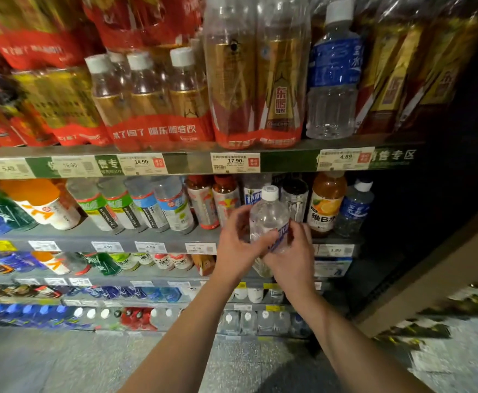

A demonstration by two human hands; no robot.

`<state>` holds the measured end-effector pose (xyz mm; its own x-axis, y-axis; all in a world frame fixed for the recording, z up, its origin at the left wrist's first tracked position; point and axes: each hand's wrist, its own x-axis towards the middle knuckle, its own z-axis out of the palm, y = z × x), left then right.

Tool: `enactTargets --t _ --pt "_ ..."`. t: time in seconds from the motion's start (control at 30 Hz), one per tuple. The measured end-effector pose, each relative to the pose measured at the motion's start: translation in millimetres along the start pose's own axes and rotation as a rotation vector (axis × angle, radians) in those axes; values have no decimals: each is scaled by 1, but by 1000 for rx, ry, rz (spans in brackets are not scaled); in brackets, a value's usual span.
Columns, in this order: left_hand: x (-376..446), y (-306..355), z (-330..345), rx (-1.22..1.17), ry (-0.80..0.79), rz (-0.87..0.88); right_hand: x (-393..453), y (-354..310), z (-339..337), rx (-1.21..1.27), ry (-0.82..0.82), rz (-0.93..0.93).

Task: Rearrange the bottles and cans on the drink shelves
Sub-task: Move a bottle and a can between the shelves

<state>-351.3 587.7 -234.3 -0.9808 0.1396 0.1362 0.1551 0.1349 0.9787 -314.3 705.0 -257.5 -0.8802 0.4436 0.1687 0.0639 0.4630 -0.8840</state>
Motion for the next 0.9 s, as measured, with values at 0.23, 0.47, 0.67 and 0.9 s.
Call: enactTargets --t 0.23,0.47,0.67,0.9 --pt "8 -4 -28 -108 152 -184 3 -10 -3 44 -169 -99" --pt "3 -7 -53 -159 132 -157 30 3 27 56 304 114" --pt "4 -3 -86 -107 44 -98 49 4 55 -85 419 223" --pt "7 -11 -132 -98 18 -86 51 -3 66 63 549 288"
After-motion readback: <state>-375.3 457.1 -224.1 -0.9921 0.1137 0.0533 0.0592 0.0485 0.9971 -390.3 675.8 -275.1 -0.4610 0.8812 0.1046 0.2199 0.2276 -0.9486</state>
